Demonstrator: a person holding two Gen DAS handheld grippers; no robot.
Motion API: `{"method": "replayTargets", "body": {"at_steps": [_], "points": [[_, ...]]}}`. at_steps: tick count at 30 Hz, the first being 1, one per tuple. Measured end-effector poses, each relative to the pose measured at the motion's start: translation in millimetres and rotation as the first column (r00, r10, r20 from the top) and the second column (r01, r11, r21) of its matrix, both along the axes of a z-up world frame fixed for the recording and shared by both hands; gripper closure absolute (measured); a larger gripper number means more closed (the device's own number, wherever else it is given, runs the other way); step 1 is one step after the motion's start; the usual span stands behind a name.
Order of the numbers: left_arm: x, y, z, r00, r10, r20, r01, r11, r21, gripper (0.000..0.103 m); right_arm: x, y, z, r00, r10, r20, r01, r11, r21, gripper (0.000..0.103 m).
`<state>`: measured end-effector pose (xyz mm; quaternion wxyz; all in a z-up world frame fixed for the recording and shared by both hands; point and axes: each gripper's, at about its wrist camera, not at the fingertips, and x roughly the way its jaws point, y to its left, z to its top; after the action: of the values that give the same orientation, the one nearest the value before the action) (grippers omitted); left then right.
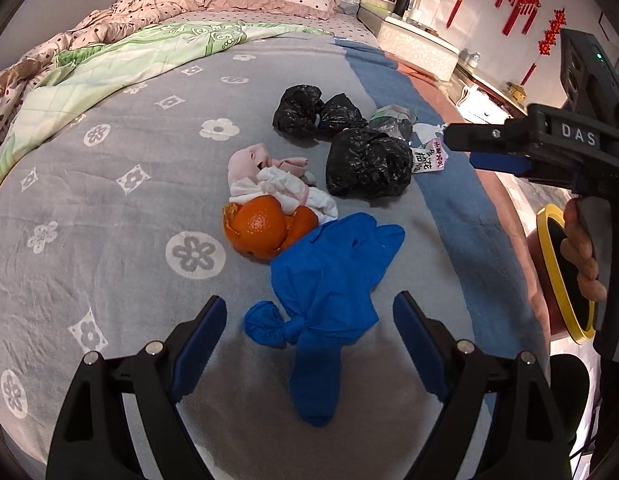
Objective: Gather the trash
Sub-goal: 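Move both open tools back toward the black bags and blue glove, then grasp the black plastic bag with the right tool while the left tool grasps the blue glove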
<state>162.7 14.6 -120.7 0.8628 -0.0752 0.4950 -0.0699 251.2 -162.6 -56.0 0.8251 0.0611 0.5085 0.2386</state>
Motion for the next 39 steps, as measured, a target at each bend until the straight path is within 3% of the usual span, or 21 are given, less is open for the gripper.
{"method": "replayTargets", "body": {"at_steps": [8,11,14,19,25,39], "points": [[11,-1,-15,1.0,0.011,-0.011,-0.011,1.0,-0.02,0.022,26,31,-24,0.999,0.026,-0.042,-0.028,0.999,-0.046,0.038],[15,-2,-18,1.0,0.012,-0.009,-0.012,0.999,-0.03,0.027,33,38,-37,0.998,0.028,-0.062,-0.032,0.998,-0.058,0.042],[19,-4,-20,1.0,0.008,-0.007,-0.008,0.999,-0.034,0.036,40,41,-48,0.997,0.02,-0.078,-0.026,0.997,-0.072,0.046],[22,-10,-24,1.0,-0.013,-0.006,0.013,1.0,-0.016,0.061,47,48,-64,0.995,0.028,-0.098,-0.036,0.996,-0.082,0.057],[21,-8,-22,1.0,-0.013,0.0,0.013,1.0,-0.012,0.081,47,54,-66,0.995,0.044,-0.09,-0.052,0.995,-0.08,0.07],[3,-8,-1,0.999,-0.034,0.022,0.035,0.999,-0.024,0.09,31,31,-39,0.999,0.01,-0.051,-0.012,0.999,-0.035,0.075]]}}
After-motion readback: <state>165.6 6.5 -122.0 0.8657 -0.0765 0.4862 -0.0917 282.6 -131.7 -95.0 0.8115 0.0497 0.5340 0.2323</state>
